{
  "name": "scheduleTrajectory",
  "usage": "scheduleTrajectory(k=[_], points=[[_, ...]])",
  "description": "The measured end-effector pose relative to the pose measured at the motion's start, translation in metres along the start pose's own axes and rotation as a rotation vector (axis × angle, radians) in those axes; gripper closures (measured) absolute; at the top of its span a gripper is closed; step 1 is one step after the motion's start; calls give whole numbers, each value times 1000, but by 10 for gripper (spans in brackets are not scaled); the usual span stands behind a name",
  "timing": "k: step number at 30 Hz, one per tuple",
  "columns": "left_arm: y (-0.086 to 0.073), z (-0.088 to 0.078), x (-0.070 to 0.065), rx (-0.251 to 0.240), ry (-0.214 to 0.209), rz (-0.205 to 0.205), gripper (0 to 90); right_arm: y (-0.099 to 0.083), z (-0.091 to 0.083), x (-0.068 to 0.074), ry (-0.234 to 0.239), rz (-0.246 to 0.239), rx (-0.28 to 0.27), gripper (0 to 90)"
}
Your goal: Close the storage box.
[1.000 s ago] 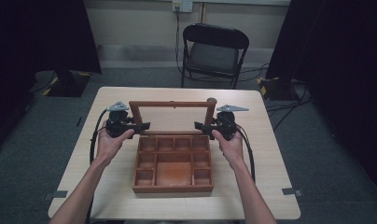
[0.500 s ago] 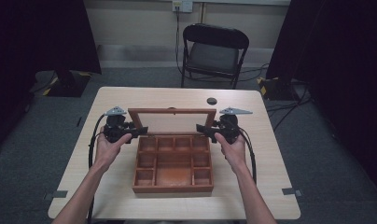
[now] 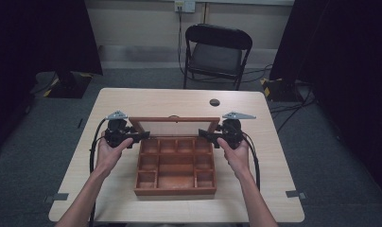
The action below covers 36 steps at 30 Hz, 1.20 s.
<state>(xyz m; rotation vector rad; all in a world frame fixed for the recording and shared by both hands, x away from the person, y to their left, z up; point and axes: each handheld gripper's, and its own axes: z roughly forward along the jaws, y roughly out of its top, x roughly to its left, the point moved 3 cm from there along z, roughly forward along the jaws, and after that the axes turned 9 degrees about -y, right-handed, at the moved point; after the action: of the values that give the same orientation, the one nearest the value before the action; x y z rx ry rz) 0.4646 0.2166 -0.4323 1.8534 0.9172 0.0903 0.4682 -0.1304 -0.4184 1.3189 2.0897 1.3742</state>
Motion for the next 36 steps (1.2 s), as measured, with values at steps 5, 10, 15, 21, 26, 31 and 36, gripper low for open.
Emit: scheduleTrajectory(k=[5,10,15,21,26,31,36], points=[[1,-6,-5,13,14,12,430,-3,-2,3,-7,-18,1,299],[-1,-7,-6,12,7,10,429,-3,-3,3,-11,-19,14,276],[-5,-8,-8,6,4,3,424,-6,-5,5,-21,-32,32,235],[-7,-8,-8,20,-2,8,422,-7,-8,8,-16,-53,29,229],[-9,-8,-8,29,0,2,416,-12,-10,10,-15,-48,22,229],[-7,-6,-8,50,19,11,427,-18,-10,16,-6,-50,36,222],[-11,-7,-7,35,6,-1,417,-21,-9,18,-10,-54,33,194]])
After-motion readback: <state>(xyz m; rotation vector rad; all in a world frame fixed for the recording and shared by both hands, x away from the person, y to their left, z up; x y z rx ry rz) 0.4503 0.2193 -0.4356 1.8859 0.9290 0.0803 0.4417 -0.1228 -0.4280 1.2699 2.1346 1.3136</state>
